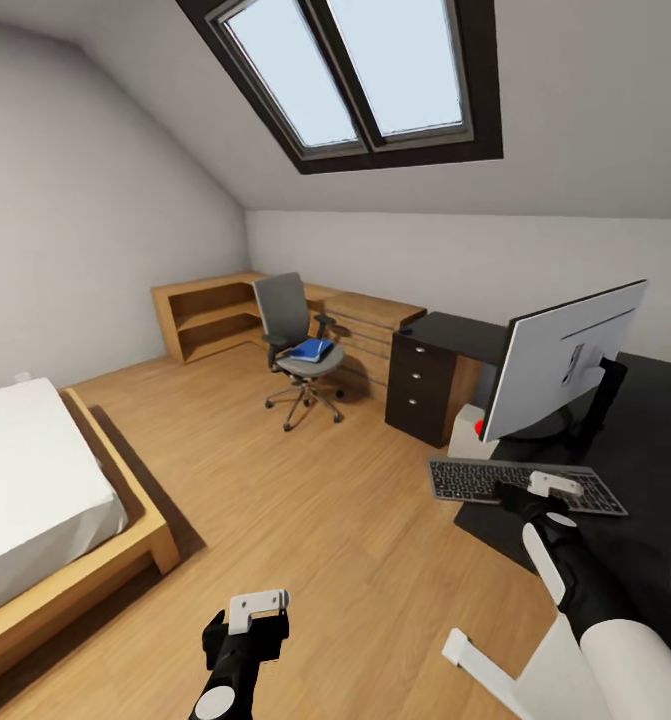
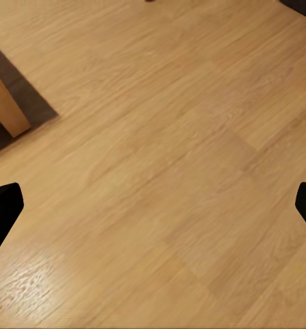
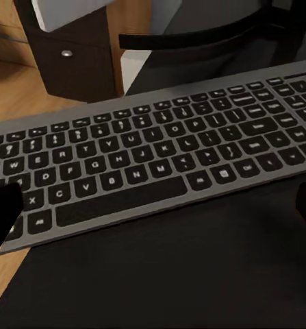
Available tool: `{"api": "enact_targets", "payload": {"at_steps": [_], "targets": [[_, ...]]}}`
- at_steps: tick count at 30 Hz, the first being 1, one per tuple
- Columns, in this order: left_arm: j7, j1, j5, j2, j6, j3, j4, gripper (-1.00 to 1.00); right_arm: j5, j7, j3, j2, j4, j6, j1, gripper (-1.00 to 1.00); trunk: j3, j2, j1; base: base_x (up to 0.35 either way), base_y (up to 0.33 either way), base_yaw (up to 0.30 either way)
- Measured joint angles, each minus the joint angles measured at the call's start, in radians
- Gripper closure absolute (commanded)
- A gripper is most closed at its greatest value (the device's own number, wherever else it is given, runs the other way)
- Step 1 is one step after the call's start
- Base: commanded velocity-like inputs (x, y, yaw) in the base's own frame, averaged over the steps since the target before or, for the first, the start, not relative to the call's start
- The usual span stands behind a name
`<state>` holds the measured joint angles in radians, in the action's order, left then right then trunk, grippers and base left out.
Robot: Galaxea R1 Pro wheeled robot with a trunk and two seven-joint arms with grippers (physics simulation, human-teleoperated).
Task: In the bedroom, organize the workspace by keeping the computer under the desk, ensuring the monitor is on the desk, placing the keyboard on the desk next to the monitor, placing the mouse on the desk next to the keyboard, moving the folder from the swivel chair onto the desk next to the mouse, stacking the notebook on top of the folder with the pen on top of the notebook, and positioning the swivel chair next to the desk.
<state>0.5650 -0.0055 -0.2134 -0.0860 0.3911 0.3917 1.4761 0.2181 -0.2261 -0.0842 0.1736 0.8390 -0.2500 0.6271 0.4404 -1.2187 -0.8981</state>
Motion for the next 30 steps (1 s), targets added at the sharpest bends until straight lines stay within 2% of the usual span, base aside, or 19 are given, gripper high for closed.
{"api": "enact_targets", "payload": {"at_steps": [6, 12, 30], "targets": [[0.0, 0.0, 0.0, 0.0, 0.0, 0.0, -0.001, -1.0, 0.0, 0.0, -0.018, 0.001, 0.0, 0.001, 0.0, -1.0, 0.0, 0.0, 0.0, 0.267, -0.135, -0.009], [0.0, 0.0, 0.0, 0.0, 0.0, 0.0, -0.002, -1.0, 0.0, 0.0, -0.021, 0.001, 0.0, 0.001, 0.0, -1.0, -0.003, 0.0, 0.0, 0.198, -0.133, -0.135], [0.001, 0.0, 0.002, 0.0, -0.001, 0.0, -0.001, -1.0, 0.0, 0.001, -0.022, 0.003, -0.005, 0.001, 0.0, -1.0, -0.017, 0.0, 0.0, 0.024, -0.017, -0.215]]}}
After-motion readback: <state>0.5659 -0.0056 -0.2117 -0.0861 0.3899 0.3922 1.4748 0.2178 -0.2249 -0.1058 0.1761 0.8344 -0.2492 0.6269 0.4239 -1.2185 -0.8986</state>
